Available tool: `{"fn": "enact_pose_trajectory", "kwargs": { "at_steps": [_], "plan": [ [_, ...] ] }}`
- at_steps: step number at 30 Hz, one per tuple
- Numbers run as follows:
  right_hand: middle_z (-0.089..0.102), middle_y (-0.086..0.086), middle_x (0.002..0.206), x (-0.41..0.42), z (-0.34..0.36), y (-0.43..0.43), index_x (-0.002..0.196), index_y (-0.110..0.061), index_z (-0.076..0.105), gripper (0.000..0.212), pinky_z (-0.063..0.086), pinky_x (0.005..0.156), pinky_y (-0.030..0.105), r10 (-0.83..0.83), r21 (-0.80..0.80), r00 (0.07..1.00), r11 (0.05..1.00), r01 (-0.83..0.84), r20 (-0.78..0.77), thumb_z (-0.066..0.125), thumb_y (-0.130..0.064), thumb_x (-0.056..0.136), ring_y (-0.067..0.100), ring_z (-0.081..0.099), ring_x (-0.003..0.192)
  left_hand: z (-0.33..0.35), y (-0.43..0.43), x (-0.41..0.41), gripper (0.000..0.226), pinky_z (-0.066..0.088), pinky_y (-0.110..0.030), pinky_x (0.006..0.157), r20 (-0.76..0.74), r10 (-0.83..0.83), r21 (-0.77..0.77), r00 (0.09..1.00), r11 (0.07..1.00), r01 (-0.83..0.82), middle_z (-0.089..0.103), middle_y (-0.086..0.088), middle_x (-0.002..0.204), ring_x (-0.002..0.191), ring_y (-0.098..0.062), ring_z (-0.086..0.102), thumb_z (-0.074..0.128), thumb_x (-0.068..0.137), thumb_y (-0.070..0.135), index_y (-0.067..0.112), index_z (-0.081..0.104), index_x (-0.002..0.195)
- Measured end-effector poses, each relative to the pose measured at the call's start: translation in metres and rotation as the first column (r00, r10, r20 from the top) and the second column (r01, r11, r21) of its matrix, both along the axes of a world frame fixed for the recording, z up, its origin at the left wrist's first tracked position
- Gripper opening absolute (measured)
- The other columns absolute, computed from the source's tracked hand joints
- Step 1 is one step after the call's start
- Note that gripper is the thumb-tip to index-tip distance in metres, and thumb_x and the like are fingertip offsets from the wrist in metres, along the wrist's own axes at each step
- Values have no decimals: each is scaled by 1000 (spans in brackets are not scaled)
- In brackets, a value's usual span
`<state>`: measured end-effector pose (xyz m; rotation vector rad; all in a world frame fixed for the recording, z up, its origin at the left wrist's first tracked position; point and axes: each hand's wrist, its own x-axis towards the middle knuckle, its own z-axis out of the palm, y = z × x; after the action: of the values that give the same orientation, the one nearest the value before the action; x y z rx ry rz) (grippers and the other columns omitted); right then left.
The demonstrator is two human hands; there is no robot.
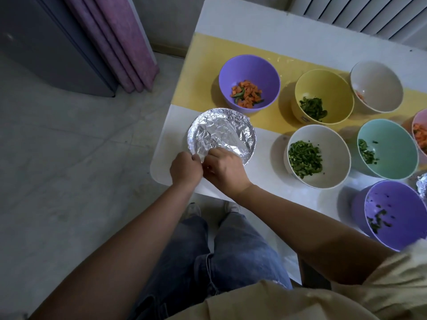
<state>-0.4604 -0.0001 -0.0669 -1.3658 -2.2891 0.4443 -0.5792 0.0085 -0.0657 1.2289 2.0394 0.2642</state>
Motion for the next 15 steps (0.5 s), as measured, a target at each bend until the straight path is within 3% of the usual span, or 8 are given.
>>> {"fn": "enact_pose_trajectory", "kwargs": {
  "at_steps": [5,8,10,13,15],
  "plan": [
    [55,7,62,-1,0,3,59,-8,60,14,38,43,28,-10,-2,1000,1000,10,-21,71,0,62,29,54,56,-5,4,-2,39,45,-39,71,147,52,-29,988,998,-48,67,-28,94,90,-43,63,44,97,22,-10,65,92],
    [54,6,62,-1,0,2,59,-8,62,14,39,43,29,-14,6,999,1000,15,-43,55,-9,72,28,53,56,-7,2,-5,31,53,-50,79,248,106,-65,963,994,-93,65,-34,92,89,-45,65,46,93,18,-4,60,77],
    [55,6,62,-1,0,2,59,-9,64,21,39,43,28,-28,23,998,999,29,-49,50,-14,74,29,55,56,-9,3,-7,29,55,-50,77,290,123,-85,949,991,-103,65,-32,87,87,-43,67,46,89,20,3,55,68],
    [55,7,61,0,1,1,59,-9,64,10,40,43,27,-36,38,998,999,38,-50,65,-6,69,29,55,56,-8,2,-10,34,46,-38,71,361,131,-140,923,987,-85,68,-26,83,86,-40,68,46,86,34,8,58,69],
    [55,7,62,0,2,0,60,-9,63,10,42,43,29,-38,28,998,999,40,-52,68,-6,68,29,55,56,-8,0,-11,37,51,-38,78,394,131,-158,910,985,-73,71,-23,83,87,-38,69,47,86,38,8,63,72]
  ]
}}
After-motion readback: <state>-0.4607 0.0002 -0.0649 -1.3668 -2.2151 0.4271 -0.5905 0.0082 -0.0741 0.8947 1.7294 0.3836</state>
